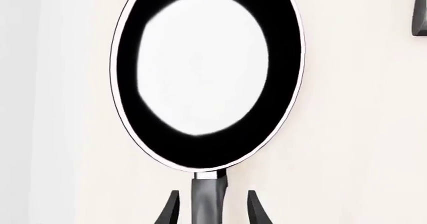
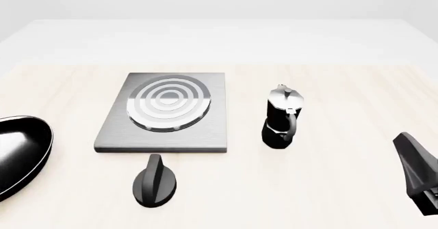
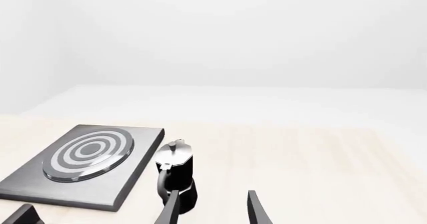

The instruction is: Turn on the stove and put the frying pan on it.

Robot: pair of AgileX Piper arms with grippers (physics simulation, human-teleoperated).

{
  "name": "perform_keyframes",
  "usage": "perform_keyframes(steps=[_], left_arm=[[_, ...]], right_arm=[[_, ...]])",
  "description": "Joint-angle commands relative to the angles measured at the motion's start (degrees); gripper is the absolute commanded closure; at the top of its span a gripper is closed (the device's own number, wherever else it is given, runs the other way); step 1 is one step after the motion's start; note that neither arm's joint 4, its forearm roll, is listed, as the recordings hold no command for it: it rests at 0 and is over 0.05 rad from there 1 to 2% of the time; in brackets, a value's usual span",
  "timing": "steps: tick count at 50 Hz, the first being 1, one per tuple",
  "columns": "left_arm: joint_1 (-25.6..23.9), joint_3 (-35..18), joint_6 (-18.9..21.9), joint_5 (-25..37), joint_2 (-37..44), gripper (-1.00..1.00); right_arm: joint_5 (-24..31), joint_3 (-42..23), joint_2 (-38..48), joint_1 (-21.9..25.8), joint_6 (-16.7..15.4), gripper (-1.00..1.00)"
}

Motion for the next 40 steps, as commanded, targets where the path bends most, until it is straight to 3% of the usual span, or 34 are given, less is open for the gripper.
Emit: perform_keyframes(steps=[1, 27, 40], left_arm=[[2.47, 0.72, 1.21, -6.42, 6.80, -1.00], [5.95, 2.77, 3.49, -18.09, 18.70, -1.00], [6.16, 2.58, 2.99, -18.55, 19.32, -1.00]], right_arm=[[-0.04, 0.14, 0.02, 0.09, -0.06, -1.00], [-0.17, 0.37, 0.04, 0.12, -0.18, -1.00], [-0.07, 0.22, 0.06, 0.22, -0.24, -1.00]])
